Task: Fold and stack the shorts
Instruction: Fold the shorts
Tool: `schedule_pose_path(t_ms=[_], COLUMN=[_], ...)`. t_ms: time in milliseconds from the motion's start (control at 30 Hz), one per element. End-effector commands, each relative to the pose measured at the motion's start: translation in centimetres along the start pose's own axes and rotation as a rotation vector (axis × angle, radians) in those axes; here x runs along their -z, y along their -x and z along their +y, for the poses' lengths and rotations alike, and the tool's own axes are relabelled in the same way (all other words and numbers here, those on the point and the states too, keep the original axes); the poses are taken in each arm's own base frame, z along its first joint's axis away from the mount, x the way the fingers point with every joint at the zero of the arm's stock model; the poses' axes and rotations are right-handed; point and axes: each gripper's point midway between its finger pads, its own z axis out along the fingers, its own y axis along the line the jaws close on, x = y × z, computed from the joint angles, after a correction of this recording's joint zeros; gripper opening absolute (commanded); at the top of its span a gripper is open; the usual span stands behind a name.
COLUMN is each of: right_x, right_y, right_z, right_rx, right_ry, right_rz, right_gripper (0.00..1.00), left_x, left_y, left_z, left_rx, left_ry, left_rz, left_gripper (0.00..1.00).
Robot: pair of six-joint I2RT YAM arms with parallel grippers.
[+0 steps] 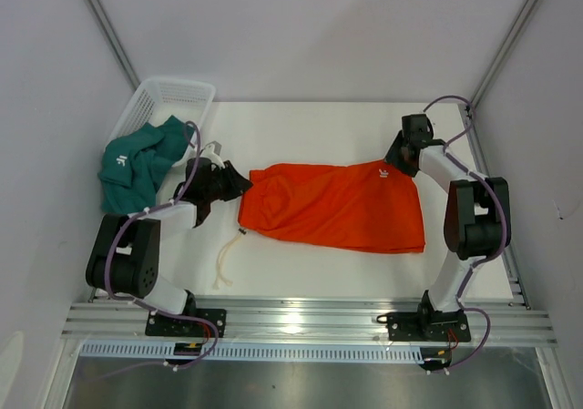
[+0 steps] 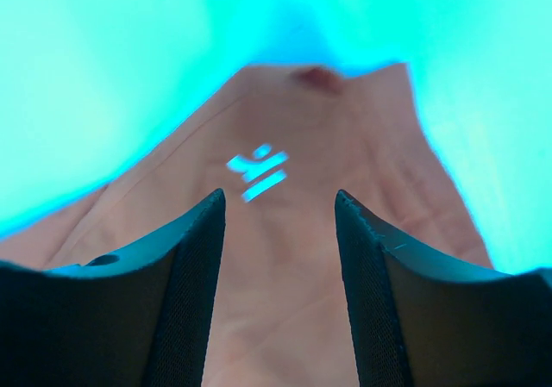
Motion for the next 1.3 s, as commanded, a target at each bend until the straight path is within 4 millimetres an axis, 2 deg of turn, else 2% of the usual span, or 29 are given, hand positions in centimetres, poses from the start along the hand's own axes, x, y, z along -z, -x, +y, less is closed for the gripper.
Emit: schedule_pose_path(t_ms=[0, 67, 100, 200, 300, 333, 500, 600, 667, 933, 1033, 1067, 1100, 1133, 1200, 1267], right_x=[-1.0, -1.4, -2.1, -2.8, -3.7, -3.9, -4.5, -5.2, -5.4, -6.6, -7.0, -7.0, -6.9, -6.8, -6.6, -6.2], right_y=[1.5, 2.3, 2.0, 2.5, 2.6, 2.6, 3.9, 3.8, 4.5, 3.8, 3.6, 3.6, 3.8, 3.8, 4.0, 4.1], right_z=[-1.0, -1.0, -1.2, -1.2, -0.8, -0.7, -0.5, -0.7, -0.9, -0.8, -0.8, -0.8, -0.8, -0.9, -1.1, -1.2], right_rx=[-0.063, -0.068, -0.073, -0.088, -0.108, -0.116, -0.132, -0.107, -0.074, -0.063, -0.064, -0.066, -0.066, -0.068, -0.067, -0.066], right_ry=[-0.031, -0.037, -0.049, -0.053, -0.043, -0.042, -0.047, -0.064, -0.096, -0.095, -0.093, -0.093, -0.097, -0.101, -0.111, -0.111], right_rz=[-0.001, -0.01, 0.003, 0.006, 0.018, 0.021, -0.002, 0.006, -0.016, 0.001, 0.006, 0.004, -0.002, -0.005, -0.018, -0.023], right_gripper=[0.57, 0.57, 0.57, 0.57, 0.59, 0.6, 0.6, 0.58, 0.55, 0.49, 0.37, 0.3, 0.19, 0.13, 0.03, 0.01], left_x=[-0.9, -1.2, -1.4, -1.8, -1.8, -1.9, -2.0, -2.5, -2.8, -3.3, -3.2, -3.3, -3.3, -3.3, -3.3, -3.2], left_y=[2.2, 2.0, 2.1, 2.1, 2.0, 2.7, 2.9, 3.0, 2.9, 2.7, 2.6, 2.6, 2.5, 2.4, 2.5, 2.5], left_z=[-0.4, 0.1, 0.1, 0.8, 1.4, 1.1, 1.7, 1.6, 1.6, 1.2, 1.1, 1.0, 1.1, 1.0, 0.8, 0.6], left_rx=[-0.001, 0.015, 0.017, 0.032, 0.042, 0.043, 0.054, 0.048, 0.048, 0.049, 0.046, 0.046, 0.045, 0.046, 0.041, 0.036], left_ry=[-0.025, -0.013, -0.014, -0.008, -0.007, -0.017, -0.024, -0.043, -0.052, -0.087, -0.094, -0.098, -0.1, -0.102, -0.116, -0.125], left_rz=[-0.048, -0.043, -0.044, -0.04, -0.037, -0.052, -0.053, -0.048, -0.039, -0.023, -0.02, -0.02, -0.017, -0.015, -0.015, -0.021], left_gripper=[0.36, 0.49, 0.6, 0.74, 0.78, 0.79, 0.81, 0.8, 0.79, 0.78, 0.77, 0.76, 0.76, 0.75, 0.73, 0.71])
